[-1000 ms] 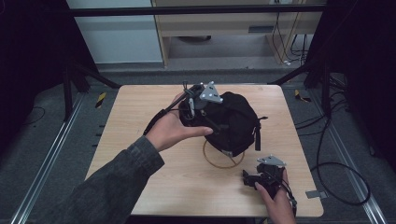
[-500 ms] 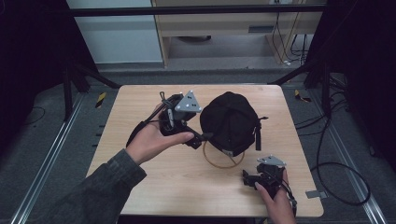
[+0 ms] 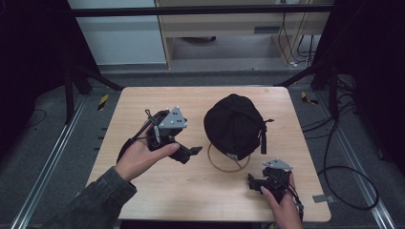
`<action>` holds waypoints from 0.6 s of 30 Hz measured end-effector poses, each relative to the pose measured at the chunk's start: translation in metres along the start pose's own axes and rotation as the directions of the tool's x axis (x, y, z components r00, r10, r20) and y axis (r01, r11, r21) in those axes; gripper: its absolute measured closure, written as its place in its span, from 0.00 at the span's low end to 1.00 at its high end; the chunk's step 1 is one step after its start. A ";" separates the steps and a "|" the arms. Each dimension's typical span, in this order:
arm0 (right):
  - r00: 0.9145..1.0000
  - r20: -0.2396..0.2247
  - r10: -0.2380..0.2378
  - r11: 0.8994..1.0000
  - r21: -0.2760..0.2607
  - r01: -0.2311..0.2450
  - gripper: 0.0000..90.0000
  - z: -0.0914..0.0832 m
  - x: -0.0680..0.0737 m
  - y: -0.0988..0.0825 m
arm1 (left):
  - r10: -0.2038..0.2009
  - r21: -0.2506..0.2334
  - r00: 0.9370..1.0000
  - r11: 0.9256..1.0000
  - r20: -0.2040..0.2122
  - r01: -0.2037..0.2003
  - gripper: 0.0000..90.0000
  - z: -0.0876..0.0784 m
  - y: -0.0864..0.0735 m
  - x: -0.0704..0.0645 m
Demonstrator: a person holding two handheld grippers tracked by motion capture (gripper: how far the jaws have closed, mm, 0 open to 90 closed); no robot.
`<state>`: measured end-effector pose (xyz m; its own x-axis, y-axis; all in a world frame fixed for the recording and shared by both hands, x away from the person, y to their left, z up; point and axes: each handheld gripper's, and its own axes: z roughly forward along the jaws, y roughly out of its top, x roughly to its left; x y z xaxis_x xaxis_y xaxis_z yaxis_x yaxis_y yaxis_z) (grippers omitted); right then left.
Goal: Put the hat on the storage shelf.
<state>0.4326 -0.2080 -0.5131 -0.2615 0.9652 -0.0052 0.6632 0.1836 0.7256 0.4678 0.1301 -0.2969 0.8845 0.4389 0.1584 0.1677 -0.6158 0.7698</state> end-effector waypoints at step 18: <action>1.000 0.000 0.001 1.000 -0.001 -0.001 0.00 0.000 0.000 0.000 | -0.050 0.083 0.999 0.995 -0.023 0.051 0.06 0.014 -0.077 0.007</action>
<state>0.4326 -0.2079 -0.5131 -0.2607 0.9654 -0.0045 0.6630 0.1824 0.7260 0.4671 0.1718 -0.3640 0.8649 0.4838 0.1340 0.2486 -0.6447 0.7229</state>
